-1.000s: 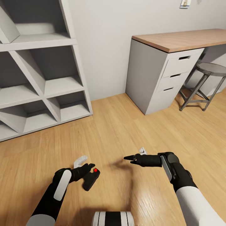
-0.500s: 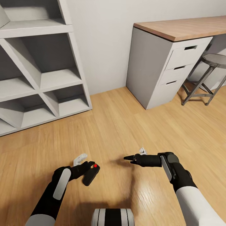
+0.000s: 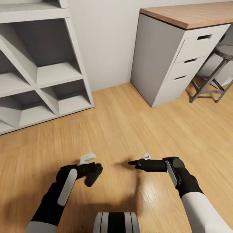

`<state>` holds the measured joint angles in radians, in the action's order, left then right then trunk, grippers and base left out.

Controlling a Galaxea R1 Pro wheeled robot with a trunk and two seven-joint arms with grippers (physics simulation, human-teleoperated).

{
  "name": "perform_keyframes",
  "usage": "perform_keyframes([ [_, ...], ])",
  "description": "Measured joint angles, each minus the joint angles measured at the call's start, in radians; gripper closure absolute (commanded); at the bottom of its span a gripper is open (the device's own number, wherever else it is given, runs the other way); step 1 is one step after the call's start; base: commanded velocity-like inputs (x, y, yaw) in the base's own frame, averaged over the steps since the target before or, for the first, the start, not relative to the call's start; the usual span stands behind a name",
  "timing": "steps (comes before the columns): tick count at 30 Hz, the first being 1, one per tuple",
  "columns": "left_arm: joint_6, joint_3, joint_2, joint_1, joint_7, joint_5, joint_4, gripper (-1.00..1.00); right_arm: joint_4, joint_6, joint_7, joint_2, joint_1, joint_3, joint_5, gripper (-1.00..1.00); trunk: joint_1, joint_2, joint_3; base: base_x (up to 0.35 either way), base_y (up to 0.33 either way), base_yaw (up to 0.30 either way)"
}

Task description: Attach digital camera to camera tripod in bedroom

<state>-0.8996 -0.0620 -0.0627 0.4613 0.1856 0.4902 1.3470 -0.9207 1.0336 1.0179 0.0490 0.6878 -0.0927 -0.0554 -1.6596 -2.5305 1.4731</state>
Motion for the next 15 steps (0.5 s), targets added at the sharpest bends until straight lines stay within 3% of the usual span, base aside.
perform_keyframes([
  [5,-0.081,-0.035,0.002,0.0,-0.001,-0.105,0.017,-1.0,0.003,0.0,-0.002,-0.001,0.0,0.001,0.0,-1.0,-0.002,-0.001,0.019,0.0,0.0,0.0],
  [10,-0.099,-0.042,0.004,0.0,-0.001,-0.158,0.019,-1.0,0.006,0.0,-0.003,-0.002,0.0,0.001,0.001,-1.0,-0.005,-0.002,0.039,0.0,0.0,0.0],
  [12,-0.109,-0.045,0.01,0.0,-0.001,-0.211,0.02,-1.0,0.007,0.0,-0.008,-0.003,0.0,0.001,0.001,-1.0,-0.005,-0.003,0.046,0.0,0.0,0.0],
  [15,-0.123,-0.046,0.011,0.0,-0.001,-0.261,0.02,-1.0,0.008,0.0,-0.019,-0.004,-0.001,0.001,0.001,-1.0,-0.007,-0.004,0.058,0.0,0.0,0.0],
])
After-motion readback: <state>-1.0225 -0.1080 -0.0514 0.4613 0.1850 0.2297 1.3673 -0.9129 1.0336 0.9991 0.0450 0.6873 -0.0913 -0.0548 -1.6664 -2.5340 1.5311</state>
